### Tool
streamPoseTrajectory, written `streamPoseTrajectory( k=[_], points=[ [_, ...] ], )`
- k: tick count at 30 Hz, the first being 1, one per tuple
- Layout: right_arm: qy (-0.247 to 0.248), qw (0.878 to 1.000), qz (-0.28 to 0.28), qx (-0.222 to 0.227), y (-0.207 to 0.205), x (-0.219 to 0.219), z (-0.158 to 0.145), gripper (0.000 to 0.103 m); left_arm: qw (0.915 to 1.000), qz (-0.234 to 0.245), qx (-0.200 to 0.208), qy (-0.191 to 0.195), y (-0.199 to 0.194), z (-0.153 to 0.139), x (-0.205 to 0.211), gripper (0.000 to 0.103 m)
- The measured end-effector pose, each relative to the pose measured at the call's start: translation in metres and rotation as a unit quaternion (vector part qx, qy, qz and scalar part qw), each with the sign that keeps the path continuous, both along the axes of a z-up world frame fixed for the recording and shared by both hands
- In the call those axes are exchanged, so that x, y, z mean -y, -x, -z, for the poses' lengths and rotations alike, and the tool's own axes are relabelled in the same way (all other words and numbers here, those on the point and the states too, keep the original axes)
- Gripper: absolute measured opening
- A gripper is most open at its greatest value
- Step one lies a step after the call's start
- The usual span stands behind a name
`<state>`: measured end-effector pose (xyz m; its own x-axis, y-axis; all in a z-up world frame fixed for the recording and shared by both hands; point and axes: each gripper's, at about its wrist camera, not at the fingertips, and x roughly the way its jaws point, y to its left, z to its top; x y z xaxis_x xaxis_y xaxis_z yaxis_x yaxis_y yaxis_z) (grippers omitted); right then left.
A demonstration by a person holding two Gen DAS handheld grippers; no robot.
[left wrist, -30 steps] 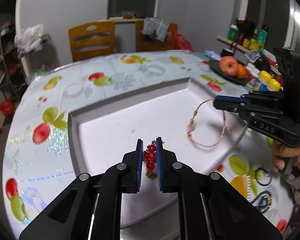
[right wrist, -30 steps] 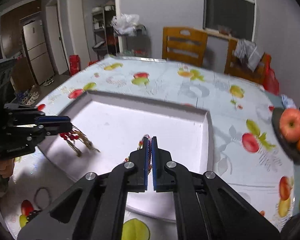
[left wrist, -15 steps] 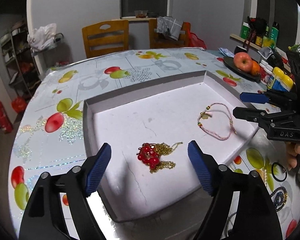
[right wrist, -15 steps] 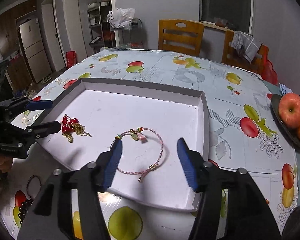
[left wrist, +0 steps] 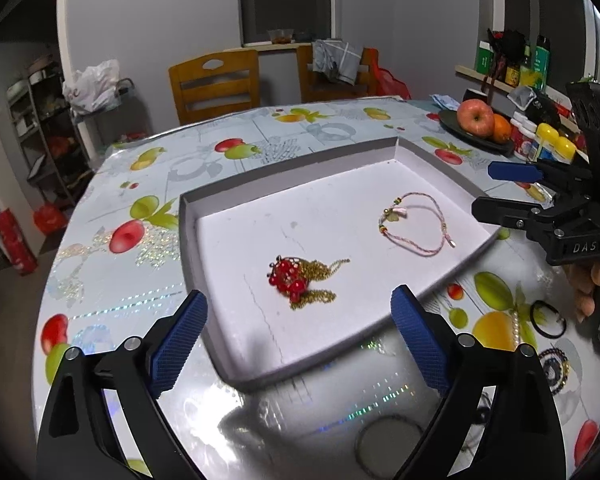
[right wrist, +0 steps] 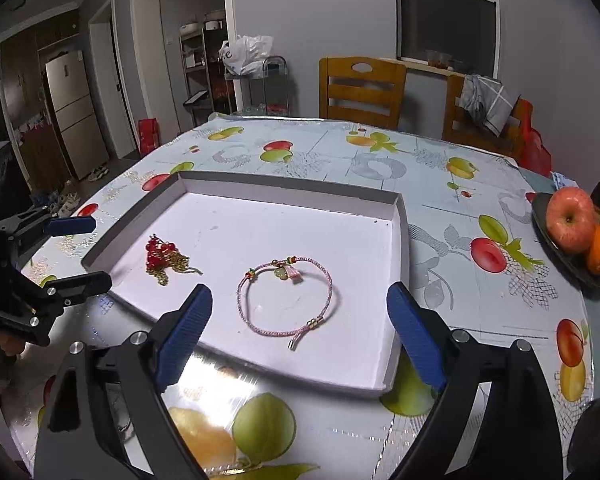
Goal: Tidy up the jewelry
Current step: 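Withdraw both tools from the box back toward the jewelry pile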
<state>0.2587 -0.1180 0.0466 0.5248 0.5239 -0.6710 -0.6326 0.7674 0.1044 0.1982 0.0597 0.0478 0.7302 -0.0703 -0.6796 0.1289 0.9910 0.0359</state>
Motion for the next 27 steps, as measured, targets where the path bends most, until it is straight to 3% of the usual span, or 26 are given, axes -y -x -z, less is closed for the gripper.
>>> streamPoseTrajectory(
  k=[9, 27],
  points=[
    [-0.015, 1.000, 0.004, 0.022, 0.042, 0.027, -0.012, 0.094, 0.9996, 0.008, 0.018, 0.020, 0.042, -0.008, 0.005, 0.095],
    [-0.027, 0.999, 0.008, -0.016, 0.134, 0.079, 0.012, 0.097, 0.9978, 0.055, -0.010, 0.034, 0.114, 0.017, 0.037, 0.095]
  ],
)
